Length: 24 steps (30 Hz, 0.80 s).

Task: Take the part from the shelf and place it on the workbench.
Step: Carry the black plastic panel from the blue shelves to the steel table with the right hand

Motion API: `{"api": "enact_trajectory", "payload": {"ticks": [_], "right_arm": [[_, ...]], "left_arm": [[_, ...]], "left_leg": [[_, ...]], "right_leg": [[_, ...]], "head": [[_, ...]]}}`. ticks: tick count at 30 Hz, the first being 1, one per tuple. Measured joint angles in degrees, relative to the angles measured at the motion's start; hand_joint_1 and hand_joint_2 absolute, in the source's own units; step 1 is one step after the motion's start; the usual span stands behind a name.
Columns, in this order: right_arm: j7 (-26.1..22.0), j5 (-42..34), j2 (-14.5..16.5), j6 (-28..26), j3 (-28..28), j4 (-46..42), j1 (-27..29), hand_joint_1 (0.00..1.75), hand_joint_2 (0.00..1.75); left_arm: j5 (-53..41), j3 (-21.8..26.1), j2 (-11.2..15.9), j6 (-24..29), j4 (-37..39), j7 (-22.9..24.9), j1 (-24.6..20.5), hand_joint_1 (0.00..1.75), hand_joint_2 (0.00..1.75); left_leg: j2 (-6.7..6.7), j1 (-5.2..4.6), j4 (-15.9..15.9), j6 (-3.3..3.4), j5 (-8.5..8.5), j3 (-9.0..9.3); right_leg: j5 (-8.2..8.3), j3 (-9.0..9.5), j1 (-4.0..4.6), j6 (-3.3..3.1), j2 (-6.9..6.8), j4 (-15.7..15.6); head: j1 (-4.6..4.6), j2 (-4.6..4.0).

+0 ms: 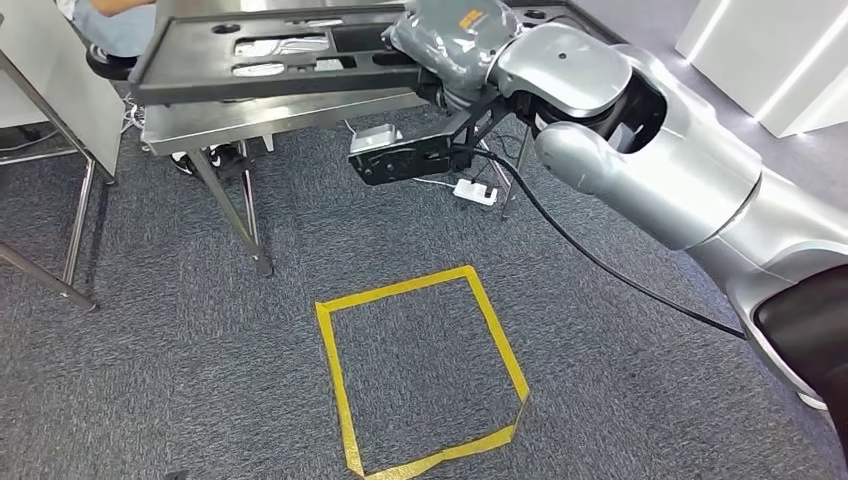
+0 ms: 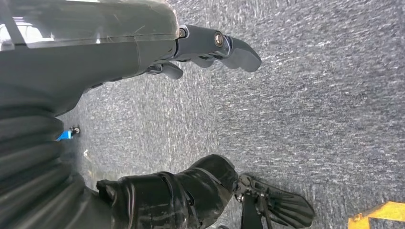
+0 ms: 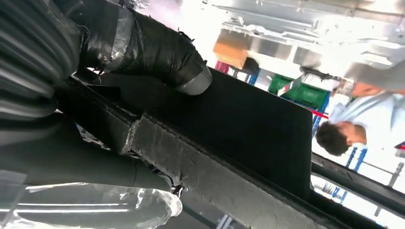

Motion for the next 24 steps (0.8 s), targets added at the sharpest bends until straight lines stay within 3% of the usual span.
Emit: {"api": "enact_trajectory", "payload": {"ticks": [1,3,5,10,13,15,16,17,18,20,21,24], "right_arm": [[-0.03,0.01,0.01,-0.01,0.1,0.15,0.05,1.75,1.75],[-0.03,0.05,0.01,-0.08,0.18,0.47,-0.05,1.75,1.75],[-0.15,0.14,0.27,-0.26,0.18,0.74,-0.3,1.75,1.75],[-0.52,0.38,1.04,-0.55,0.22,1.53,-0.48,1.75,1.75],[-0.64,0.46,1.48,-0.61,0.23,1.93,-0.63,1.75,1.75],[-0.93,0.48,1.8,-0.68,0.31,2.28,-0.58,1.75,1.75],[-1.11,0.48,1.96,-0.71,0.38,2.48,-0.53,1.75,1.75],[-1.22,0.49,2.1,-0.75,0.45,2.66,-0.48,1.75,1.75],[-1.3,0.5,2.22,-0.83,0.5,2.85,-0.46,1.75,1.75],[-1.38,0.55,2.4,-1.07,0.55,3.26,-0.51,1.75,1.75],[-1.47,0.57,2.48,-1.19,0.56,3.45,-0.54,1.75,1.75],[-1.72,0.59,2.74,-1.3,0.61,3.94,-0.58,1.75,1.75]], "left_arm": [[-0.03,0.0,-0.01,0.01,0.0,-0.01,0.01,0.0,1.75],[-0.11,0.0,-0.02,0.04,0.0,-0.07,0.03,0.0,1.75],[-0.26,0.0,-0.01,0.15,0.0,-0.16,-0.01,0.0,1.75],[-0.57,0.0,0.1,0.15,0.0,-0.23,0.07,0.0,1.75],[-0.53,0.0,0.17,-0.04,0.0,-0.15,0.05,0.0,1.75],[-0.48,0.0,0.18,-0.15,0.0,0.1,0.09,0.0,1.75],[-0.45,0.0,0.17,-0.19,0.0,0.26,0.12,0.0,1.75],[-0.4,0.0,0.16,-0.19,0.0,0.42,0.14,0.0,1.75],[-0.35,0.0,0.16,-0.19,0.0,0.55,0.13,0.0,1.75],[-0.2,0.0,0.17,-0.16,0.0,0.76,0.08,0.0,1.75],[-0.16,0.0,0.17,-0.14,0.0,0.81,0.06,0.0,1.75],[-0.15,0.0,0.17,-0.09,0.0,0.86,0.07,0.0,1.75]], "left_leg": [[-0.17,0.0,0.12,-0.02,-0.1,0.03],[-0.57,0.01,0.52,-0.28,-0.45,0.07],[-0.86,-0.19,0.99,-0.77,-0.8,-0.14],[-0.67,-0.19,2.05,-2.11,-1.67,-0.66],[-0.16,-0.03,10.5,-2.89,-5.71,-4.66],[-0.04,0.08,15.52,-3.2,-6.8,-7.52],[0.03,0.16,15.39,-3.28,-5.95,-7.75],[0.1,0.24,13.11,-3.3,-4.2,-6.87],[0.18,0.31,9.42,-3.26,-2.11,-5.21],[0.24,0.08,2.87,-2.93,0.12,-1.94],[0.22,-0.07,1.28,-2.67,0.28,-1.13],[0.07,-0.11,0.53,-1.66,0.0,-0.69]], "right_leg": [[1.25,0.32,-0.05,-0.03,0.0,-1.08],[5.25,3.61,-0.1,-0.36,0.06,-8.52],[7.3,6.63,-0.01,-0.69,0.17,-14.72],[7.58,7.67,-0.1,-1.68,0.05,-16.43],[7.58,8.07,-0.3,-2.29,-0.08,-16.77],[7.45,8.16,-0.3,-2.41,-0.07,-16.74],[7.35,8.23,-0.32,-2.41,-0.06,-16.71],[7.23,8.33,-0.36,-2.33,-0.05,-16.67],[7.06,8.49,-0.4,-2.19,-0.05,-16.62],[6.73,8.68,-0.3,-1.69,-0.05,-16.54],[6.65,8.72,-0.22,-1.41,-0.05,-16.55],[6.43,8.78,-0.13,-0.54,-0.1,-16.65]], "head": [[0.0,0.0],[0.01,0.0],[-0.05,0.0],[-0.23,0.0],[-0.46,0.0],[-0.49,0.0],[-0.49,0.0],[-0.49,0.0],[-0.48,0.0],[-0.46,0.01],[-0.44,0.01],[-0.4,0.01]]}}
